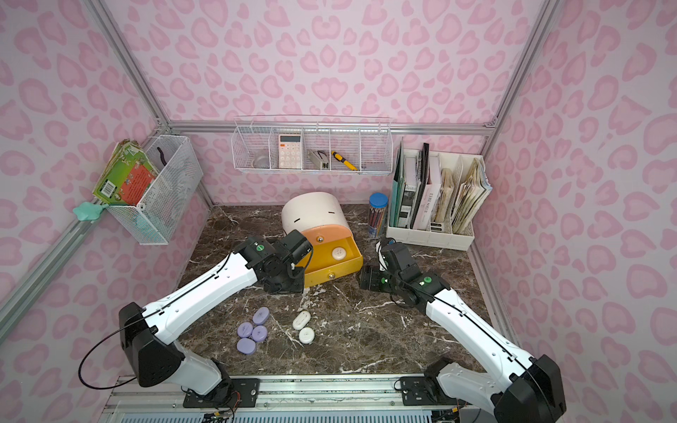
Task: Put the bluetooth earphones in the drawer according to color
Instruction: Place the bluetooth earphone in the drawer.
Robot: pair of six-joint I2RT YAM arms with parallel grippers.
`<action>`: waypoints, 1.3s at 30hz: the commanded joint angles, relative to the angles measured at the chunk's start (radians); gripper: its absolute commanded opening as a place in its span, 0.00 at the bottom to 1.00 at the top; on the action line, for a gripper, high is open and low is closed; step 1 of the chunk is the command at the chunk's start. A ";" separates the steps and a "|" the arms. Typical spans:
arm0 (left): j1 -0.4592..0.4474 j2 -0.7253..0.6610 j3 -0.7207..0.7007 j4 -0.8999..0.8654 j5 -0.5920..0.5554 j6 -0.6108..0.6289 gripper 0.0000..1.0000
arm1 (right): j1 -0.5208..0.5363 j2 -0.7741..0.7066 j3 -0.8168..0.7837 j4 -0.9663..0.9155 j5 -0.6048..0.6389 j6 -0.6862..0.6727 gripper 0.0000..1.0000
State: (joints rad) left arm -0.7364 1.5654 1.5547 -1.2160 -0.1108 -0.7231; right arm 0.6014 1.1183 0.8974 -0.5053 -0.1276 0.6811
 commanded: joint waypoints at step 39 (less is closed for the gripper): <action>0.130 0.135 0.280 -0.097 0.016 0.147 0.68 | 0.225 0.042 -0.086 0.119 0.022 0.064 0.82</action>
State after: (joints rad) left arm -0.6079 1.7397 1.8595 -1.3022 -0.0933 -0.5659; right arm 0.8074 1.1564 0.8021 -0.4072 -0.1371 0.7364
